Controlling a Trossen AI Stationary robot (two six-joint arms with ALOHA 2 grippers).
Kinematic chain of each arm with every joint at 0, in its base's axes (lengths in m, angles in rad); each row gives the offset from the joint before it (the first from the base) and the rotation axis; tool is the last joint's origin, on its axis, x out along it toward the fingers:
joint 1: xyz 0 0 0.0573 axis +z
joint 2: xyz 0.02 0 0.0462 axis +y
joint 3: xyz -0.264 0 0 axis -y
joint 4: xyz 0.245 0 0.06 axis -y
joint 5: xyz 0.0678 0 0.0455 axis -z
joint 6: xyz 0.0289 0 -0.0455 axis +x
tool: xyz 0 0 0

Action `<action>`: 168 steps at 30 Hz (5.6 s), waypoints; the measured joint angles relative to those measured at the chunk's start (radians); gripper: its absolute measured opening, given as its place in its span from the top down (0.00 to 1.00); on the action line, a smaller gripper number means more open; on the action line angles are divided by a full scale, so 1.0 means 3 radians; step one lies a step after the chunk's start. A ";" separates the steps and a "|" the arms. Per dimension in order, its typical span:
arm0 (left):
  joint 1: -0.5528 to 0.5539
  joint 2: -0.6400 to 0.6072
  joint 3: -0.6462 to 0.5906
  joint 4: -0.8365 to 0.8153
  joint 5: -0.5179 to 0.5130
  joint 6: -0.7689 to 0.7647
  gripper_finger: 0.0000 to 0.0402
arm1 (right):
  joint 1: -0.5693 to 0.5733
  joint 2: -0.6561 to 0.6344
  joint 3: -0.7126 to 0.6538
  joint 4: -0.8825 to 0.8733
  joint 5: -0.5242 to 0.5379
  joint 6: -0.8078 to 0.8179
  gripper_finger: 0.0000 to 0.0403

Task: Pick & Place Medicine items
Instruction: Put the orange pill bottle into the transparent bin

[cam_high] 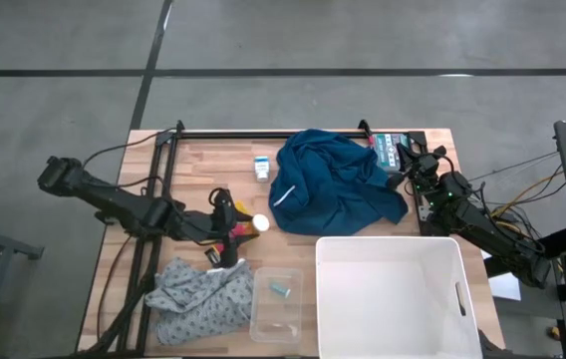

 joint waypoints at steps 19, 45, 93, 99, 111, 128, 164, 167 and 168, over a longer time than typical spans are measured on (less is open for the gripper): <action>-0.0311 0.0000 0.0000 0.0048 0.0246 0.0208 0.50 | 0.0000 -0.0001 0.0000 0.0000 0.0000 0.0000 0.98; -0.1104 -0.0001 -0.0061 0.0193 0.0559 0.0247 0.49 | 0.0000 -0.0001 0.0000 0.0000 0.0001 0.0000 0.98; -0.1048 0.1065 -0.0219 0.2035 0.0258 0.0461 0.48 | 0.0000 0.0000 0.0000 0.0000 0.0000 0.0000 0.98; -0.0990 0.1332 -0.0219 0.2037 0.0248 0.0284 0.48 | 0.0001 0.0000 0.0000 0.0000 0.0001 0.0000 0.98; -0.0848 0.1661 -0.0217 0.2117 0.0249 0.0275 0.48 | 0.0000 0.0001 0.0000 0.0000 0.0001 0.0000 0.98; -0.0833 0.1980 -0.0217 0.2124 0.0250 0.0213 0.48 | 0.0001 0.0000 0.0000 0.0000 0.0000 0.0000 0.98; -0.0823 0.2070 -0.0215 0.1981 0.0260 0.0124 0.46 | 0.0000 -0.0001 0.0000 0.0000 0.0001 0.0000 0.98; -0.0819 0.2070 -0.0215 0.1982 0.0260 0.0124 0.44 | 0.0001 -0.0001 0.0000 0.0000 0.0001 0.0000 0.98; -0.0817 0.2070 -0.0215 0.1984 0.0260 0.0123 0.43 | 0.0000 -0.0001 0.0000 0.0000 0.0000 0.0000 0.98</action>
